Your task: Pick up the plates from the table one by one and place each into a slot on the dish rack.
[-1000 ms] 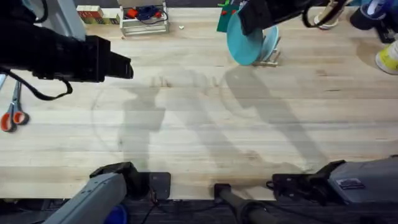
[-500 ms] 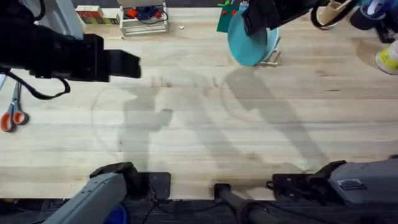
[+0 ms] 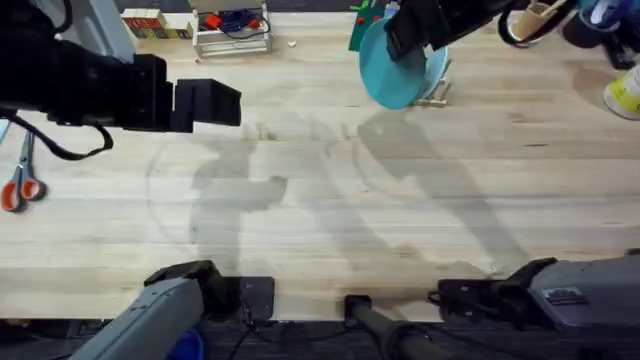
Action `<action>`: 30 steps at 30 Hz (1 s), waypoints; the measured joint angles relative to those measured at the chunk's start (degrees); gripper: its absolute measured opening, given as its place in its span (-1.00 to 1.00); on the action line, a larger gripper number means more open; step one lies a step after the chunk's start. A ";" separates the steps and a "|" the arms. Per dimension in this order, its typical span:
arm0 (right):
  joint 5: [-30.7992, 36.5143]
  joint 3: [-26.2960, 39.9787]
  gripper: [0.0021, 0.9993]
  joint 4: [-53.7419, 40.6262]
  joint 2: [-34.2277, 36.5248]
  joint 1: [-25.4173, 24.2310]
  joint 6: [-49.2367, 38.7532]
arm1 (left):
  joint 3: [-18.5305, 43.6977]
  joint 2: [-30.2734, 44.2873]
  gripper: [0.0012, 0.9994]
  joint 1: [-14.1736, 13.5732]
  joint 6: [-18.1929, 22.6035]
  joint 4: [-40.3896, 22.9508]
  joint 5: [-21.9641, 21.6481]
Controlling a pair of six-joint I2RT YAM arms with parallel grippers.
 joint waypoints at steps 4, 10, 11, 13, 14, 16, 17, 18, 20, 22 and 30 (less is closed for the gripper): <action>-0.13 -0.01 -0.94 0.07 0.00 0.00 1.92 | 0.00 0.01 0.99 0.00 -0.01 -0.04 0.00; 1.49 -0.01 -0.94 0.07 0.00 -0.33 9.70 | 0.00 0.00 0.99 0.00 -0.01 -0.04 0.00; 1.96 -0.02 -0.94 0.07 -0.01 -0.59 11.34 | 0.00 0.00 0.99 0.00 -0.02 -0.04 0.00; 2.99 -0.01 -0.94 0.07 0.00 -1.12 14.59 | 0.00 0.00 0.99 0.00 -0.01 -0.04 0.01; 3.52 -0.01 -0.94 0.04 0.00 -1.43 16.27 | 0.00 0.00 0.99 0.00 -0.01 -0.04 0.00; 4.89 -0.02 -0.94 0.04 -0.01 -1.98 19.68 | 0.01 0.00 0.99 0.00 0.00 -0.04 0.00; 5.60 0.00 -0.94 0.02 0.00 -2.19 21.17 | 0.02 0.00 0.99 0.00 -0.01 -0.04 0.00; 6.44 0.00 -0.94 0.00 -0.02 -2.44 22.80 | 0.02 0.00 0.99 0.00 0.00 -0.04 0.00; 8.03 -0.01 -0.94 0.00 0.00 -2.70 25.42 | 0.02 0.00 0.99 0.00 0.00 -0.04 0.02; 9.41 -0.02 -0.94 -0.02 0.00 -2.75 27.36 | 0.02 0.00 0.99 0.00 0.00 -0.07 0.00; 11.55 -0.02 -0.94 0.00 -0.01 -2.92 30.34 | 0.04 0.01 0.99 0.00 -0.01 -1.29 0.01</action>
